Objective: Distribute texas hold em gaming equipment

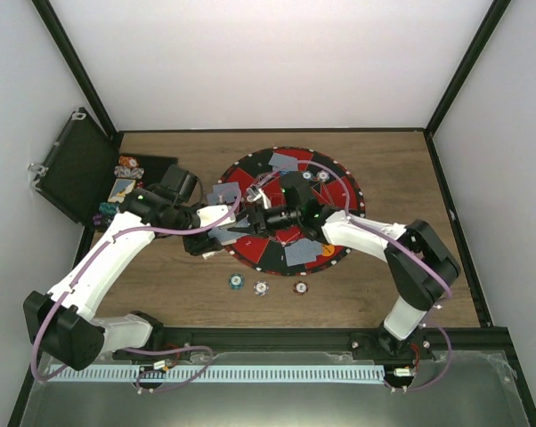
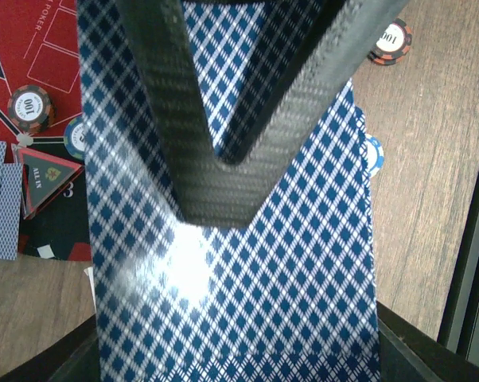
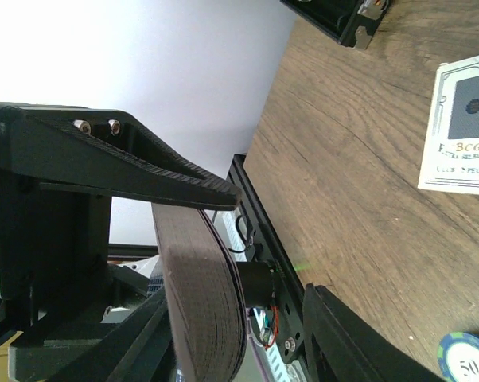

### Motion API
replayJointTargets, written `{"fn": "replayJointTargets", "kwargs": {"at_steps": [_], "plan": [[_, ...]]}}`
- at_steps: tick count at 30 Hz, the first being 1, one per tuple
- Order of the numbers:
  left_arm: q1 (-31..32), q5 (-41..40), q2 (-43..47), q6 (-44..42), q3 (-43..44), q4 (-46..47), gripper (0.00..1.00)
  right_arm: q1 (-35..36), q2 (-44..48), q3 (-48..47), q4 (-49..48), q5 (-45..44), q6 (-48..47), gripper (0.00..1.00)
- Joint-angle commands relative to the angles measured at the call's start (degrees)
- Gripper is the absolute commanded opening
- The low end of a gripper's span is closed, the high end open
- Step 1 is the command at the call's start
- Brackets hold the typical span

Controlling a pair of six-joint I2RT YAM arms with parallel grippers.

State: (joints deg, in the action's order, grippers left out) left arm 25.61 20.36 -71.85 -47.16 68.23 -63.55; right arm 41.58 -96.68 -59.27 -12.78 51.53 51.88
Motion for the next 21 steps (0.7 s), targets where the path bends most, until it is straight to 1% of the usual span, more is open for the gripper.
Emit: {"fn": "replayJointTargets", "kwargs": {"at_steps": [1,5,8,14,19,21], "plan": [[0.04,2.35,1.64,-0.78,1.25,0.99,0.11,-1.3,2.53,0.91,7.06,-4.54,-1.88,0.43],[0.05,2.58,1.29,-0.61,1.25,1.13,0.11,-1.33,4.21,0.25,9.22,-5.54,-2.71,0.38],[0.06,2.51,1.36,-0.64,1.09,1.18,0.11,-1.35,4.76,-0.48,11.5,-5.91,-3.83,0.38],[0.05,1.89,1.45,-0.74,0.41,1.33,0.11,-1.63,6.33,-0.2,10.99,-5.21,-3.36,0.36],[0.06,1.78,1.63,-0.83,0.1,1.4,0.11,-2.32,8.51,0.38,10.15,-4.74,-2.27,0.2],[0.06,1.79,1.61,-0.83,0.11,1.41,0.11,-2.74,9.34,0.58,10.31,-4.71,-2.18,0.16]]}}
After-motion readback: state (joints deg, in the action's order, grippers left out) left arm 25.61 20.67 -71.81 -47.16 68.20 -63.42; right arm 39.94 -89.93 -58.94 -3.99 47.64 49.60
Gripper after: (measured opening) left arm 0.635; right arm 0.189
